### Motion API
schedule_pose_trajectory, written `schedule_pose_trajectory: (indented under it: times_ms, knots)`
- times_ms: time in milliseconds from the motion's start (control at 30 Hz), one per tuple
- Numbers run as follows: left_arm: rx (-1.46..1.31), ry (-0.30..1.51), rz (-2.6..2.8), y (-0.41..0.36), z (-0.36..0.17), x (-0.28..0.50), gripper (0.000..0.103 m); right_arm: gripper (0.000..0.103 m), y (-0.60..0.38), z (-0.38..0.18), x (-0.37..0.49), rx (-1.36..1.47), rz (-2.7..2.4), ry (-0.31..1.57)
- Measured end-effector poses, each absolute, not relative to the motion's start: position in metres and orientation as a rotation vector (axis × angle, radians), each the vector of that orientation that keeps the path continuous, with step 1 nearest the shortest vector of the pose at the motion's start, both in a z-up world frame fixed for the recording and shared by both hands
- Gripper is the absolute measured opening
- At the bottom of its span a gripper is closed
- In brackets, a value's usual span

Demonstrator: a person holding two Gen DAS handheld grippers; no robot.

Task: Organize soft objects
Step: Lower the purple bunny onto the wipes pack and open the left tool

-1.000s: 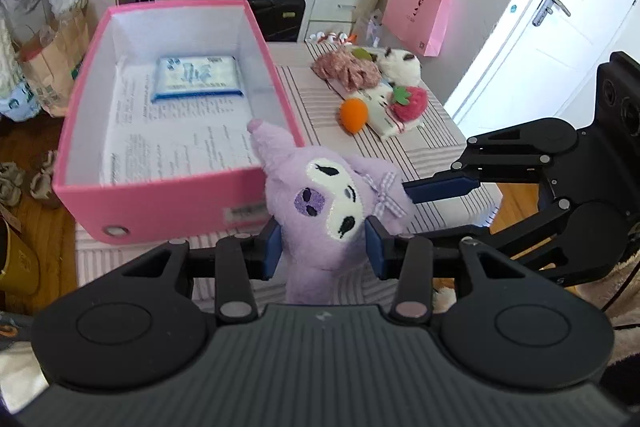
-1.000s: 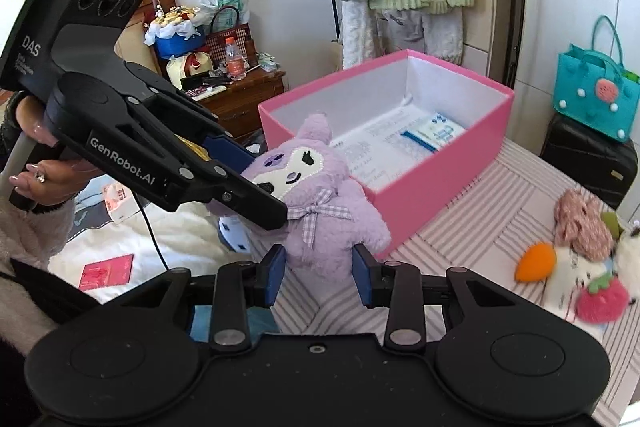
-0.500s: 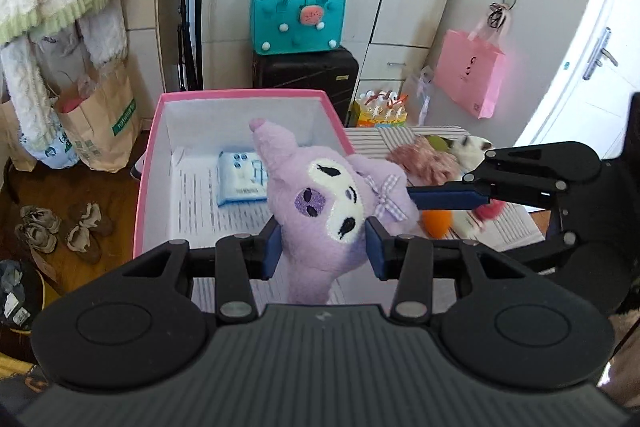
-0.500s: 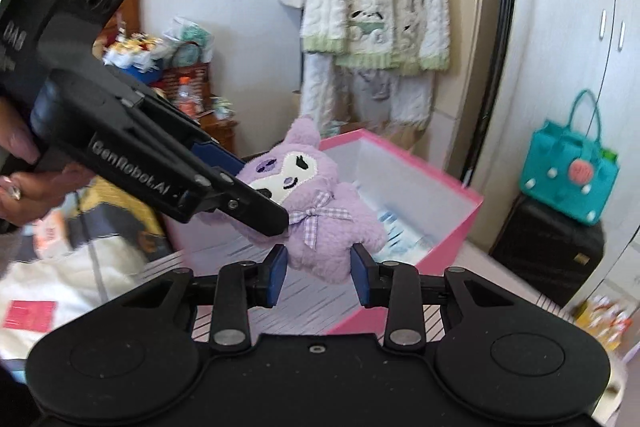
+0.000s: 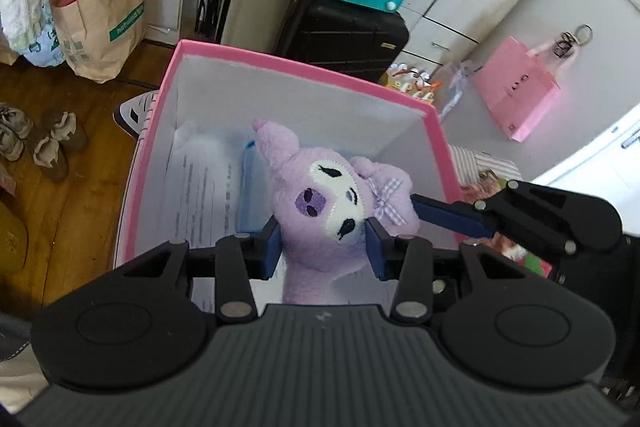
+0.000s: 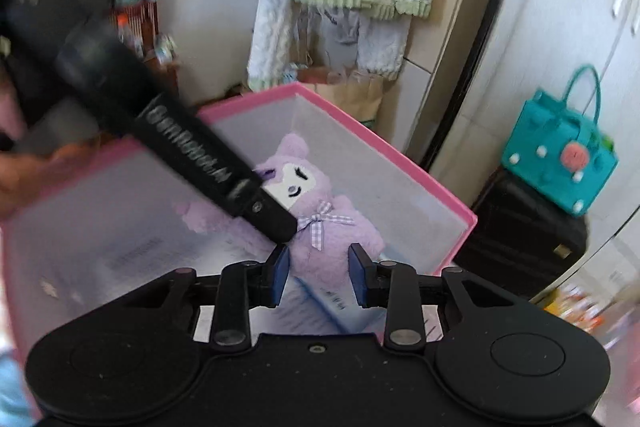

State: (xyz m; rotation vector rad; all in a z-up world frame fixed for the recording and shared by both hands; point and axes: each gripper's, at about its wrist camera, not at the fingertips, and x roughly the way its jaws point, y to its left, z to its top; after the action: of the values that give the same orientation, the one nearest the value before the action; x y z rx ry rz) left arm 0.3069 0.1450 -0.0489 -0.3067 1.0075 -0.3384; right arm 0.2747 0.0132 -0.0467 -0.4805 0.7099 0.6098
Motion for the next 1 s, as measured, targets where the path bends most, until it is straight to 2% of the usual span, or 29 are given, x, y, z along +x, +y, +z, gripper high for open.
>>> schedule_pose_trajectory:
  times_ms: [233, 333, 433, 667, 767, 1000]
  knots:
    - [-0.321, 1.063, -0.323, 0.139, -0.066, 0.342, 0.042, 0.036, 0.014, -0.058, 0.299, -0.508, 0.559, 0.763]
    - [-0.351, 1.1, -0.337, 0.14, -0.073, 0.354, 0.042, 0.028, 0.016, -0.063, 0.297, -0.591, 0.551, 0.724]
    - [-0.419, 1.129, -0.338, 0.149, -0.083, 0.361, 0.042, 0.027, 0.02, -0.067, 0.299, -0.642, 0.578, 0.733]
    - [-0.344, 1.196, -0.3, 0.137, -0.095, 0.37, 0.041, 0.02, 0.013, -0.065, 0.301, -0.632, 0.585, 0.708]
    - [-0.351, 1.212, -0.305, 0.136, -0.096, 0.375, 0.041, 0.02, 0.004, -0.057, 0.294, -0.611, 0.562, 0.668]
    - [-0.276, 1.202, -0.319, 0.124, -0.092, 0.381, 0.042, 0.02, -0.004, -0.052, 0.284, -0.554, 0.633, 0.707]
